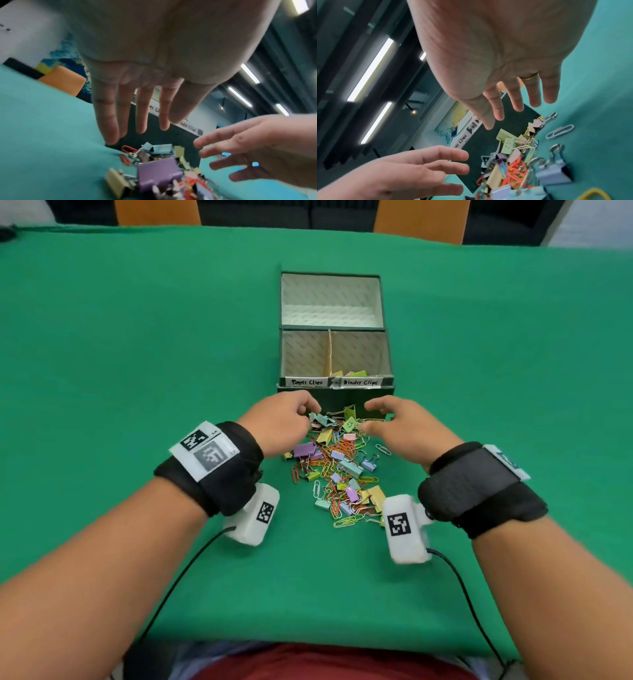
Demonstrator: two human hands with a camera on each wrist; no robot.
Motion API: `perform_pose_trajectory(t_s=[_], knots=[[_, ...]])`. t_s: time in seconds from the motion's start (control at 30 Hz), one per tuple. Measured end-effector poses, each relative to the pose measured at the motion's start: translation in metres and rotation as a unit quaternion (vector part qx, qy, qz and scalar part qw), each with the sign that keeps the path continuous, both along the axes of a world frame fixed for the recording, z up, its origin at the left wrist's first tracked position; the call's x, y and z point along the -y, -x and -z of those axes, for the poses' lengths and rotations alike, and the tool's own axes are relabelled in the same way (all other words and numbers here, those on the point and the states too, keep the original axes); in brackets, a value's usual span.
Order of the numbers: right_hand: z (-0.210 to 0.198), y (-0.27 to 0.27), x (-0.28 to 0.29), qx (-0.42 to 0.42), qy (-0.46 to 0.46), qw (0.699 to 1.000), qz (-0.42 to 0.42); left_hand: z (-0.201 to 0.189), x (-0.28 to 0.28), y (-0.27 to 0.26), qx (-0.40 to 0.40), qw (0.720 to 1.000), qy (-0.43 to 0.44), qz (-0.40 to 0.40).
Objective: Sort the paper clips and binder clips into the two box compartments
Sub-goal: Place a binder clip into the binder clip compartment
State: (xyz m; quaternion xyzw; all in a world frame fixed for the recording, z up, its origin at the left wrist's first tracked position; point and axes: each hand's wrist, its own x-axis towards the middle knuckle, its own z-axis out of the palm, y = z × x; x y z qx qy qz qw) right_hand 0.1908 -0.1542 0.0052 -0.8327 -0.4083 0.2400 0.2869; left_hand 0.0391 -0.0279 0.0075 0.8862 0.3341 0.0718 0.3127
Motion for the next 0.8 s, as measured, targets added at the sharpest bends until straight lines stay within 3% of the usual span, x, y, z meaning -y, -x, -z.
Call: perform_pose_trajectory(t_s=[0.1,0.27,0.57,0.8], knots=[[0.0,-0.002,-0.01,0.038,0.063,0.997,-0.031,0.0,-0.004,-0.002,-0.109,0.992,-0.047,0.048],[0.008,0.002,-0.022,0.109,0.139,0.98,-0.093,0.011,-0.002,-0.016,-0.186,0.977,-0.071,0.079],[0.003,0.001,-0.023,0.118,0.083,0.984,-0.109,0.005,-0.007,-0.024,-0.171,0.975,-0.105,0.092],[0.0,0.005,-0.033,0.127,0.1,0.979,-0.125,0.009,-0.006,-0.033,-0.158,0.976,-0.1,0.11]])
